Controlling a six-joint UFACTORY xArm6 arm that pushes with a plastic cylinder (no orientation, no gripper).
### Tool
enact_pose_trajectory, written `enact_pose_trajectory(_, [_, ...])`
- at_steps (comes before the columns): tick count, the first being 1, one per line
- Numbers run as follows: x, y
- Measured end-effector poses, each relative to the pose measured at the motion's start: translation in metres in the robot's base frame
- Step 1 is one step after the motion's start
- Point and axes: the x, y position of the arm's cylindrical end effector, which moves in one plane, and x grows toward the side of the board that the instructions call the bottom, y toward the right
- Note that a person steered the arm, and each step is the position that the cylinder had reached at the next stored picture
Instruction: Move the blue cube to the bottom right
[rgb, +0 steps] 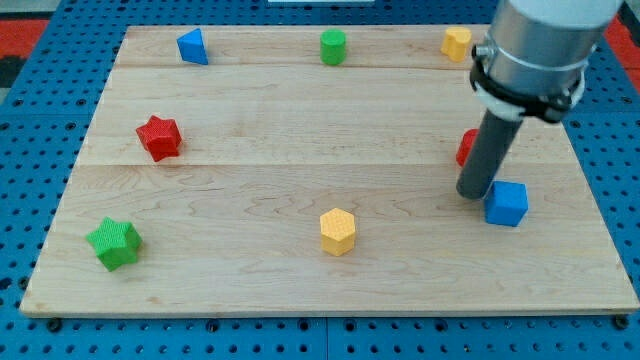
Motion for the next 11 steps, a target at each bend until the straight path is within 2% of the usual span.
enact_pose_trajectory(1, [0.001,0.013])
enact_pose_trajectory(2, [0.064,0.042])
enact_pose_trajectory(3, [0.075,0.044])
enact_pose_trajectory(4, [0.059,0.094])
enact_pose_trajectory(5, [0.104,0.132])
enact_pose_trajectory(6, [0.124,0.101])
enact_pose_trajectory(8, [0.135,0.025])
enact_pose_trajectory(9, [0.127,-0.033])
enact_pose_trajectory(10, [0.06,-0.05])
enact_pose_trajectory(11, [0.06,-0.09])
